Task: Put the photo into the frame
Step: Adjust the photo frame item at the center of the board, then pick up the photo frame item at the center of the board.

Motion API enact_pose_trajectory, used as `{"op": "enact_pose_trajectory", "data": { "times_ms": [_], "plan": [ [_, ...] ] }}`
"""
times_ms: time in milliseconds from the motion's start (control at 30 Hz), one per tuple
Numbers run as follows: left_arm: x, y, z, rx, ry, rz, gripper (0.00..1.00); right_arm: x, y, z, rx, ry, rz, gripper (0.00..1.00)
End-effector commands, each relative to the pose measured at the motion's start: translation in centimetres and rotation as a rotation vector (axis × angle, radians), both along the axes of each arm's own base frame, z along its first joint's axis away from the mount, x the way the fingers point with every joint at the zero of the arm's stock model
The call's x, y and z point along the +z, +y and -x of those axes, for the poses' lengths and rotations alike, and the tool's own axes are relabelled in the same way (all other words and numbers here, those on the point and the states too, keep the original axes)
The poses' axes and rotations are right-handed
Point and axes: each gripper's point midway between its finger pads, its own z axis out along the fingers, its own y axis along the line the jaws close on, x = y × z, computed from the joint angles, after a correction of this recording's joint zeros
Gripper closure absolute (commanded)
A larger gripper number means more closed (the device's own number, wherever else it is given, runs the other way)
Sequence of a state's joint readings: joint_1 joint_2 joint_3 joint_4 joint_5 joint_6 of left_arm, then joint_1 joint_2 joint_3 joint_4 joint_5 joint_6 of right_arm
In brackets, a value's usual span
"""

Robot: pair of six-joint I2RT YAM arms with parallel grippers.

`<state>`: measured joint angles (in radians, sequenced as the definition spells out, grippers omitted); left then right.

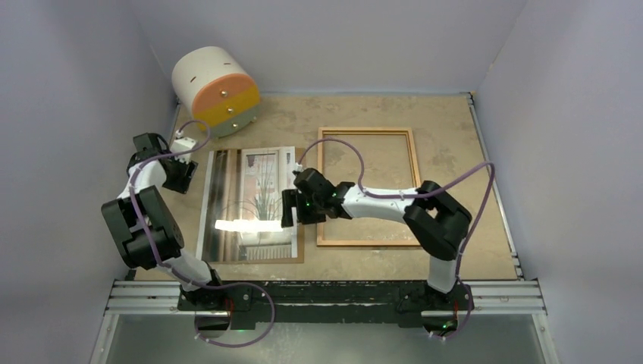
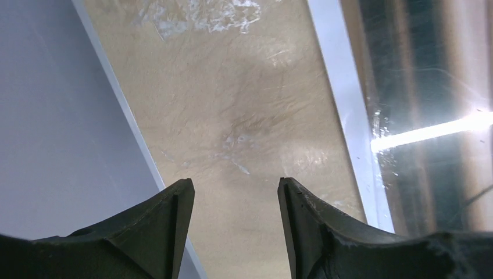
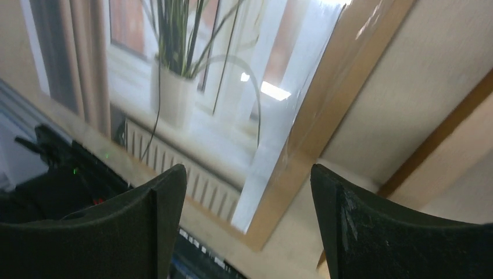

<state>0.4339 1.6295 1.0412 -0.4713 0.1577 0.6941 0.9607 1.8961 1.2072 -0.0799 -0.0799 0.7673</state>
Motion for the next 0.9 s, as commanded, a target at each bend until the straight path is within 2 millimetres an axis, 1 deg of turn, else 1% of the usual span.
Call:
{"op": "enact_pose_trajectory", "data": {
  "times_ms": [0, 100, 167, 200, 267, 400, 467, 600, 667, 767, 867],
  "plan": [
    [2.1, -1.9, 0.5, -0.088, -0.048, 0.043, 0.41, 2.5, -1.6, 4.6, 0.035, 0.064, -0.024, 0.20],
    [1.7, -4.2, 1.2, -0.132, -0.047, 0.088, 0.40, 2.6, -2.5, 6.5, 0.060, 0.095, -0.029, 0.21],
    [0.4, -5.7, 2.2, -0.163, -0.022, 0.086, 0.40, 2.5, -2.5, 8.0, 0.097, 0.135, -0.055, 0.23],
    [-0.2, -6.0, 2.4, -0.174, -0.015, 0.063, 0.40, 2.3, -2.6, 8.7, 0.121, 0.156, -0.062, 0.24],
    [-1.3, -6.3, 2.8, -0.177, 0.002, 0.030, 0.40, 1.4, -2.5, 10.3, 0.159, 0.186, -0.068, 0.25],
    [-3.2, -6.1, 3.8, -0.165, 0.057, 0.020, 0.41, -0.6, -2.4, 13.4, 0.185, 0.236, -0.060, 0.25],
    [-3.7, -5.9, 4.0, -0.164, 0.065, 0.011, 0.41, -0.8, -1.8, 14.2, 0.198, 0.246, -0.077, 0.25],
    [-4.0, -6.1, 3.8, -0.165, 0.058, 0.022, 0.42, -0.9, -0.8, 14.9, 0.217, 0.267, -0.093, 0.26],
    [-4.3, -6.3, 3.7, -0.163, 0.071, 0.021, 0.42, -1.0, -0.8, 14.8, 0.194, 0.267, -0.101, 0.25],
    [-4.5, -6.2, 3.8, -0.162, 0.082, 0.007, 0.44, -1.1, -0.9, 14.2, 0.133, 0.251, -0.125, 0.25],
    [-4.3, -6.0, 3.8, -0.170, 0.081, -0.010, 0.46, -1.0, -0.6, 13.2, 0.064, 0.228, -0.158, 0.26]
  ]
}}
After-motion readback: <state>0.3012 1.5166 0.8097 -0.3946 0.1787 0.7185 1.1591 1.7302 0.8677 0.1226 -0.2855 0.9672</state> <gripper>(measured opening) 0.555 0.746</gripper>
